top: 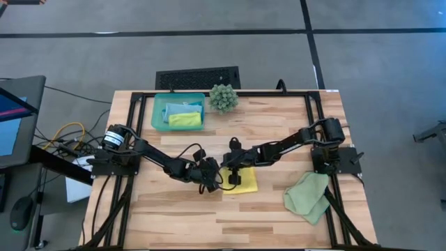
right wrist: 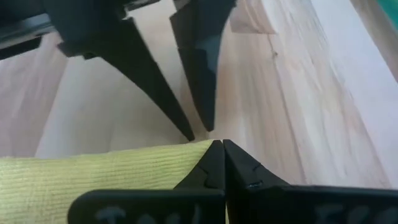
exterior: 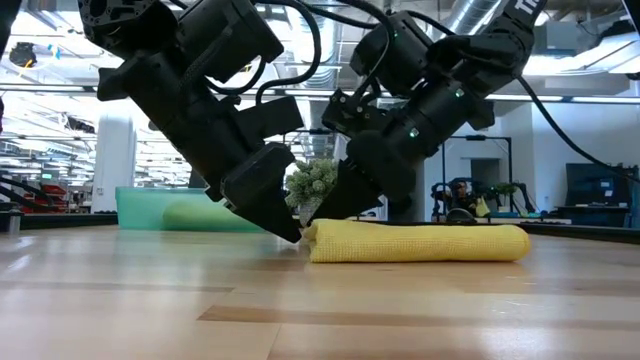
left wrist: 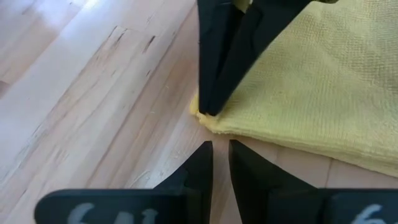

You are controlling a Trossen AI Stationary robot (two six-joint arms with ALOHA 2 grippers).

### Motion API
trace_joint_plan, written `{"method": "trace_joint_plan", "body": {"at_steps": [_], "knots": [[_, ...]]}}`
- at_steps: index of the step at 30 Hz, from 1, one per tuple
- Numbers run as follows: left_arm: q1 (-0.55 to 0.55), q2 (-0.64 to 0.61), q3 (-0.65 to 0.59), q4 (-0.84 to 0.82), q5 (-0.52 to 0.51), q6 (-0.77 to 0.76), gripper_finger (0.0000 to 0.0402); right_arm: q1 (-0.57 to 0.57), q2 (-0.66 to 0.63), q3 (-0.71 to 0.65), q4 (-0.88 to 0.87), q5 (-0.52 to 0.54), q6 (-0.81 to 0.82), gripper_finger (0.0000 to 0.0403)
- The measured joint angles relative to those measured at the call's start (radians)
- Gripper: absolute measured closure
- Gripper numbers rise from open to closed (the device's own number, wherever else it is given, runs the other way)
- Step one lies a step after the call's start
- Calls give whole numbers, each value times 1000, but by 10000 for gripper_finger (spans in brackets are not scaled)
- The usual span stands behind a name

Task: Fold microfiber towels
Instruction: Fold the yellow microfiber cloth

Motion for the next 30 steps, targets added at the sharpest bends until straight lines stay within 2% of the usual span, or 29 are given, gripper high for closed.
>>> {"method": "trace_joint_plan", "body": {"at_steps": [5,12,20,23,26,30], "knots": [[0,0,0,0,0,-2,356,0,-40,1,-3,2,5,391],[-1,0,0,-4,0,-8,356,0,-120,0,-113,3,44,397],[-1,0,0,1,0,-7,356,-1,-56,-4,-105,2,52,392],[-1,0,0,2,0,-8,356,-2,-18,1,-52,2,57,393],[-1,0,0,2,0,-8,356,-2,-2,-2,-14,3,58,381],[-5,0,0,5,1,-8,356,-7,12,-2,10,6,60,338]]}}
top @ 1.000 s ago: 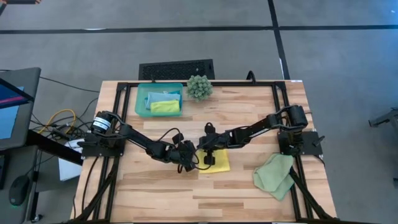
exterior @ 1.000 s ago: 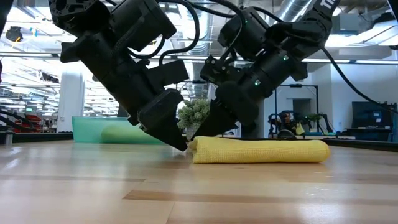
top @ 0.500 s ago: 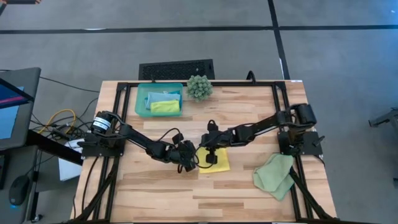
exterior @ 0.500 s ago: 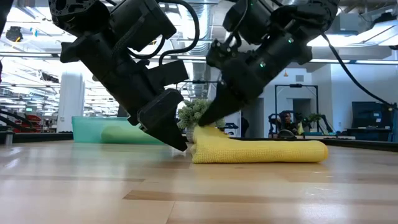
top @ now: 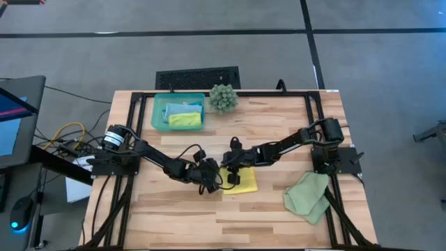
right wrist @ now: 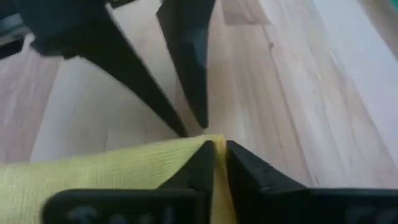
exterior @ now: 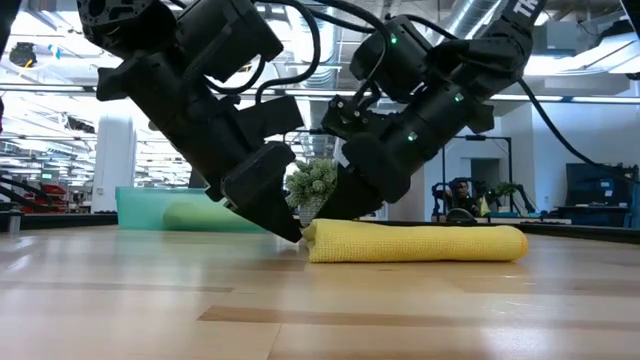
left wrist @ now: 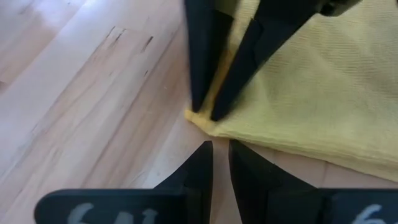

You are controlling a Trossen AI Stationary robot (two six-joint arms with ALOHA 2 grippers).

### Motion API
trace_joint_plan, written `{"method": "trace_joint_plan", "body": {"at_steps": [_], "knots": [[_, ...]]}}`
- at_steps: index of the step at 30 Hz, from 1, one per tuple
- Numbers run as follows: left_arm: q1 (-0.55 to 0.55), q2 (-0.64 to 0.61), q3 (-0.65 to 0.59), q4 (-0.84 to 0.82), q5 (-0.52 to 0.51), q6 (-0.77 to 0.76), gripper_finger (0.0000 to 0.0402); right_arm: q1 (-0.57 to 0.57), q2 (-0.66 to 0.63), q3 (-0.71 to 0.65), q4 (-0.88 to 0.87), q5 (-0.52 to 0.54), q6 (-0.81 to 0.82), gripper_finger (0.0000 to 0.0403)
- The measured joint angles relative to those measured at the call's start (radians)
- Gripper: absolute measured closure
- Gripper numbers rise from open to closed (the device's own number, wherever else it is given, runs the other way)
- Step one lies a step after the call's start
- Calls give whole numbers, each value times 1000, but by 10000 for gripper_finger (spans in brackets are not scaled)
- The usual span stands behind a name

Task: Fold microfiber towels
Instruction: Fold the yellow microfiber cloth

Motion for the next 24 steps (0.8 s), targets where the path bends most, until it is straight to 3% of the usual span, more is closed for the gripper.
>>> {"method": "trace_joint_plan", "body": {"at_steps": [2,7,13,18,24], "knots": [[-8,-2,0,1,0,0,356,-7,-5,2,-6,15,1,313],[-36,-6,28,0,-33,-22,356,-36,-102,0,-208,34,33,264],[-45,-6,84,4,-74,26,356,-11,-286,-102,-356,76,74,263],[-19,0,94,46,-119,103,356,43,-427,-295,-253,72,219,293],[61,58,96,60,-89,164,356,57,-397,-463,-20,83,334,327]]}}
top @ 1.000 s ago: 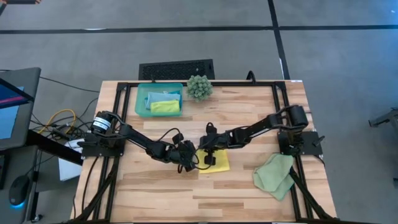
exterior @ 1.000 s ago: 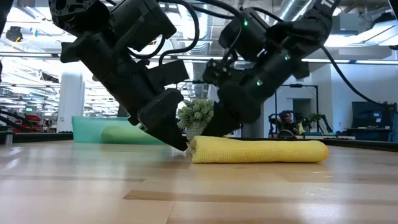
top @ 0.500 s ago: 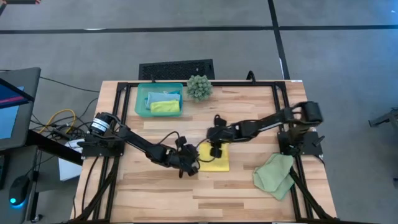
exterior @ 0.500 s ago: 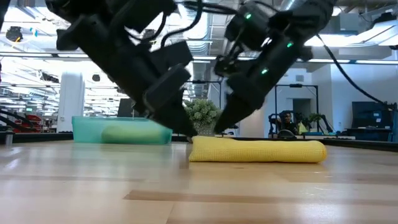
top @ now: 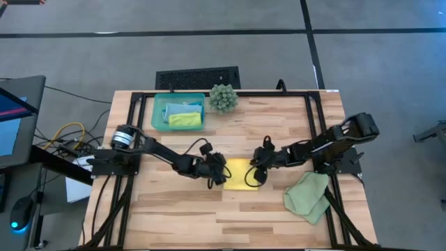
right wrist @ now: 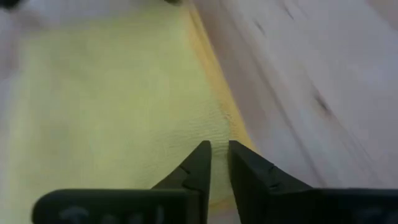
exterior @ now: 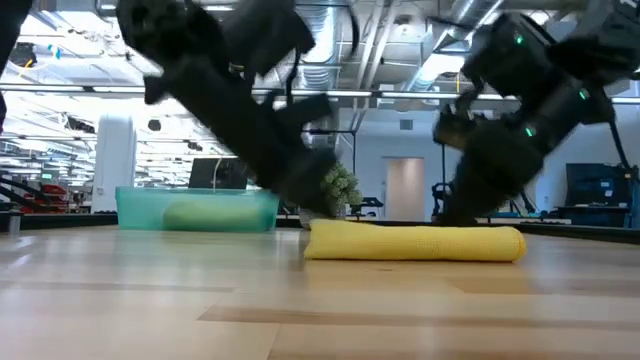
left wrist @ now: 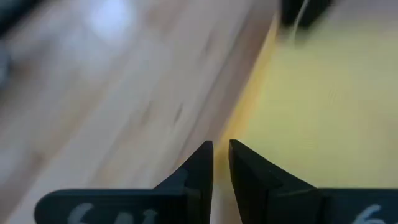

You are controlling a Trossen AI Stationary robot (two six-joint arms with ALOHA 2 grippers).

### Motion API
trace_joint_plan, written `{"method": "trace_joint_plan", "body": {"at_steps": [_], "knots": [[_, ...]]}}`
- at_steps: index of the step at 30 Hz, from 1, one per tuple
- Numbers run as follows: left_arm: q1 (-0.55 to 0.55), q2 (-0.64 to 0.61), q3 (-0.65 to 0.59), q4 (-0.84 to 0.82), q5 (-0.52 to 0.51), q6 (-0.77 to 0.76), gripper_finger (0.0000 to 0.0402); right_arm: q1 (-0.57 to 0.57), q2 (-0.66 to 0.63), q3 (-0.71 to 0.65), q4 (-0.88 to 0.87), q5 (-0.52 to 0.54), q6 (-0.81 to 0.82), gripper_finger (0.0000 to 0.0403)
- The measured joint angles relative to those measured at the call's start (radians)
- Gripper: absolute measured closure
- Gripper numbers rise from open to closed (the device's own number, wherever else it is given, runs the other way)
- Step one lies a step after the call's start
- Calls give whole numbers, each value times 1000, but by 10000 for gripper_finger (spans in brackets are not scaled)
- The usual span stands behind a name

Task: Fold microfiber towels
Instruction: Fold the yellow microfiber cloth

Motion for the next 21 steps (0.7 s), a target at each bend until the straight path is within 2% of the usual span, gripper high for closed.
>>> {"method": "trace_joint_plan", "body": {"at_steps": [4,7,10,14,17,21], "knots": [[23,68,0,0,18,-32,356,7,22,-12,-17,69,45,347],[12,75,0,-3,-25,-45,356,27,-2,-14,-48,82,47,360],[-3,36,5,-44,-64,-15,356,53,-68,-18,-59,91,33,373],[-7,-51,43,-57,-64,22,356,83,-166,-16,-79,94,24,384],[-6,-73,47,-65,-19,42,356,116,-202,-17,-61,94,-2,386],[-5,-75,48,-1,83,90,356,169,-169,-17,34,94,-32,377]]}}
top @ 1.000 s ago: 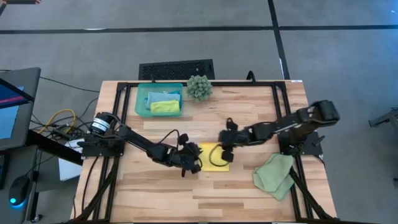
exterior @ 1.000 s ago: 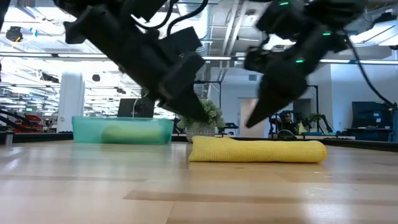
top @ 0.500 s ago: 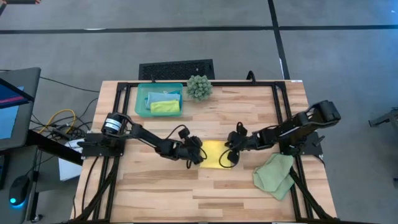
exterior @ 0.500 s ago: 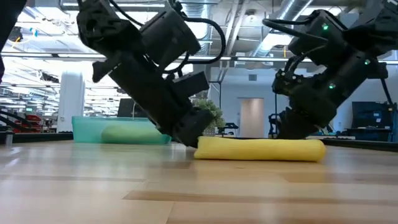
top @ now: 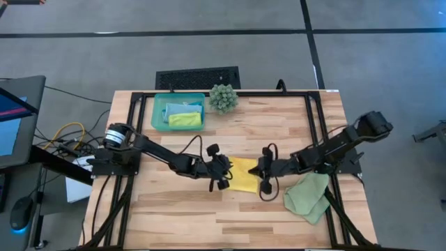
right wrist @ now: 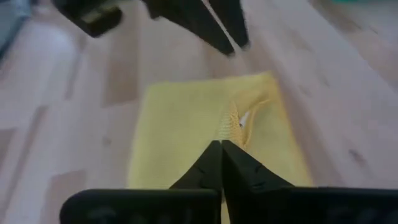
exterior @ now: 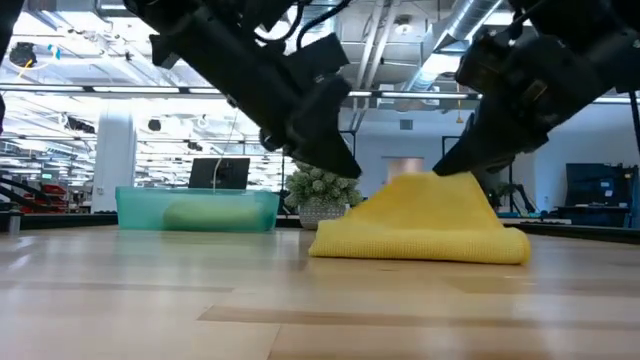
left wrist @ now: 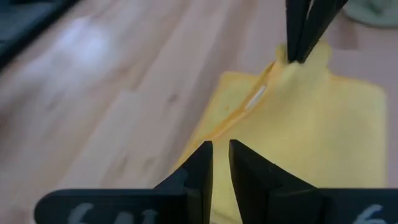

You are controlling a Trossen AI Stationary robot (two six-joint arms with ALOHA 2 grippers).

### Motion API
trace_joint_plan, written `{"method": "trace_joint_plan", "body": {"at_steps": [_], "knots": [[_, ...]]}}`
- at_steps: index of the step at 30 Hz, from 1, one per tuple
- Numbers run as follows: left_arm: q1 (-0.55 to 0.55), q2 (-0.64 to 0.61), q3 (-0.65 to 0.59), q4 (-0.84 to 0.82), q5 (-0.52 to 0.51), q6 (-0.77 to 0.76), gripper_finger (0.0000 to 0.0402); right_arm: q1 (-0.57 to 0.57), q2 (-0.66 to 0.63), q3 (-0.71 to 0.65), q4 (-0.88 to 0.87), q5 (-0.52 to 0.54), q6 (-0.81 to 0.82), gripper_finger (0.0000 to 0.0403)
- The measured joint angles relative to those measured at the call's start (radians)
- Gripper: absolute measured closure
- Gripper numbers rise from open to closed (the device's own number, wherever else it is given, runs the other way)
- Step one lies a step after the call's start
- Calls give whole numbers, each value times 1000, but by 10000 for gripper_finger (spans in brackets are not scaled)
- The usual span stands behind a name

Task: Fold microfiber towels
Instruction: Fold the yellow microfiber cloth

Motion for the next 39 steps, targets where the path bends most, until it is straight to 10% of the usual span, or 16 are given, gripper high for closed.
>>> {"method": "trace_joint_plan", "body": {"at_steps": [10,22,31,39], "knots": [[46,163,0,52,53,-60,356,28,184,3,28,31,102,333],[7,138,41,54,-25,-54,356,21,35,3,-154,382,165,321],[-29,146,77,74,44,-8,356,12,12,4,-131,126,205,321],[-27,220,73,83,155,-8,356,-26,207,5,-58,107,231,321]]}}
